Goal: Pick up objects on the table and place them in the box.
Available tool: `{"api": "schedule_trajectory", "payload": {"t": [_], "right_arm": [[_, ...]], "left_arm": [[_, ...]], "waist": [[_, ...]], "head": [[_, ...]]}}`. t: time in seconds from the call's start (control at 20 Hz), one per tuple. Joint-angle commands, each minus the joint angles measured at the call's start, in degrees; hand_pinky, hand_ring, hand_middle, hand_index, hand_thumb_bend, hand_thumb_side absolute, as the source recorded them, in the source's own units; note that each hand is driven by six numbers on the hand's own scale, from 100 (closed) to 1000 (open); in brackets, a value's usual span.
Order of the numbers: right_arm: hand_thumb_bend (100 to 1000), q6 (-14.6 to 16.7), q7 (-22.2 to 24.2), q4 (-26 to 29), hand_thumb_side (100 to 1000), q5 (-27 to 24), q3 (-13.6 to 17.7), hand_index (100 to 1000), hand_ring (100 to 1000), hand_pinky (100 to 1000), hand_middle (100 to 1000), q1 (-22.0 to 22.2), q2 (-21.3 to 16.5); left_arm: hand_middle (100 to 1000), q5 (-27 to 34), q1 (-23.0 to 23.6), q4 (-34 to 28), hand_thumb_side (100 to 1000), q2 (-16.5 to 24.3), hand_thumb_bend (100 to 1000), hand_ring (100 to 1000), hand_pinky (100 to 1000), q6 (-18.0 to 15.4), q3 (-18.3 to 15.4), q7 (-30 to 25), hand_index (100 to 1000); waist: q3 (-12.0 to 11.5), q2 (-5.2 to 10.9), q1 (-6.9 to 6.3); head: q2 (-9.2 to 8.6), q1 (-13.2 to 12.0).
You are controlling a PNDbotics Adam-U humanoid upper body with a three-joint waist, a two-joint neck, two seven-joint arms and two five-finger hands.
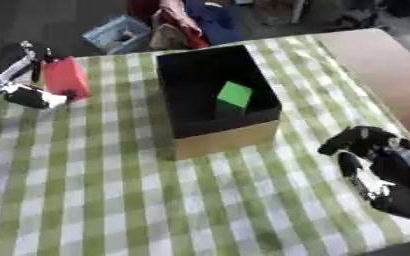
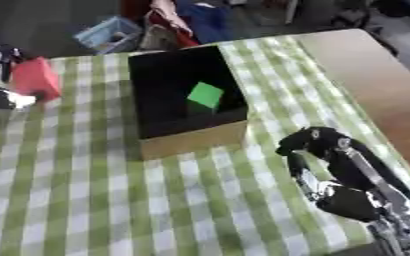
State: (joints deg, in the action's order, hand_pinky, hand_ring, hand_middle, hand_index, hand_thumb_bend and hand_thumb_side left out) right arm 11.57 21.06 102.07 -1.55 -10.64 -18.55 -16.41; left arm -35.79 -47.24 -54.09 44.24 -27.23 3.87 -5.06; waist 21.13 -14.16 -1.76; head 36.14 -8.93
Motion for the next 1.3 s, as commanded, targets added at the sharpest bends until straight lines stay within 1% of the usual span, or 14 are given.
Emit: {"api": "schedule_trajectory", "payload": {"t": [0.05, 0.3, 0.65, 0.85, 0.9, 0.95, 1.3], "right_arm": [[100, 0.12, 0.30, 0.45, 387, 0.25, 0.06, 697, 675, 763, 551, -0.39, -0.62], [100, 0.09, 0.71, 0.42, 387, 0.15, -0.25, 697, 676, 764, 551, -0.54, -0.50], [100, 0.02, 1.76, 0.42, 390, -0.05, -1.00, 698, 677, 764, 551, -1.16, -0.23], [100, -0.04, 2.23, 0.44, 394, -0.22, -1.35, 697, 677, 765, 551, -1.44, -0.09], [100, -0.06, 2.32, 0.44, 393, -0.26, -1.40, 697, 677, 765, 551, -1.49, -0.05], [100, -0.07, 2.38, 0.46, 396, -0.29, -1.44, 697, 677, 765, 551, -1.54, -0.02], [100, -0.17, 2.53, 0.59, 401, -0.43, -1.49, 697, 677, 765, 551, -1.79, 0.09]], "left_arm": [[314, 3.10, -1.99, -4.28, 159, 0.81, 262, 315, 565, -0.63, 1.12, -1.66, 586], [318, 6.66, -4.19, -8.63, 147, -0.87, 266, 319, 566, -1.13, 3.34, -4.45, 588], [331, 8.61, -6.65, -12.77, 148, -4.17, 285, 332, 571, -2.88, 6.69, -7.57, 597], [342, 8.13, -7.15, -13.61, 158, -6.16, 298, 342, 577, -3.86, 8.10, -9.42, 603], [345, 7.85, -7.22, -13.67, 153, -6.62, 332, 347, 580, -4.17, 8.37, -9.80, 607], [348, 7.54, -7.27, -13.72, 162, -7.07, 303, 349, 581, -4.51, 8.65, -10.15, 609], [377, 4.61, -6.95, -13.96, 178, -8.90, 337, 376, 591, -7.06, 10.22, -11.42, 634]], "waist": [[0.14, 1.35, 0.02], [0.73, 1.58, -0.15], [1.80, 1.74, -0.58], [2.48, 1.59, -0.86], [2.64, 1.53, -0.93], [2.81, 1.45, -1.01], [3.51, 0.92, -1.42]], "head": [[-0.45, -0.28], [-0.45, -0.81], [-0.82, -1.33], [-0.92, -1.63], [-0.94, -1.63], [-0.98, -1.62], [-1.08, -1.82]]}}
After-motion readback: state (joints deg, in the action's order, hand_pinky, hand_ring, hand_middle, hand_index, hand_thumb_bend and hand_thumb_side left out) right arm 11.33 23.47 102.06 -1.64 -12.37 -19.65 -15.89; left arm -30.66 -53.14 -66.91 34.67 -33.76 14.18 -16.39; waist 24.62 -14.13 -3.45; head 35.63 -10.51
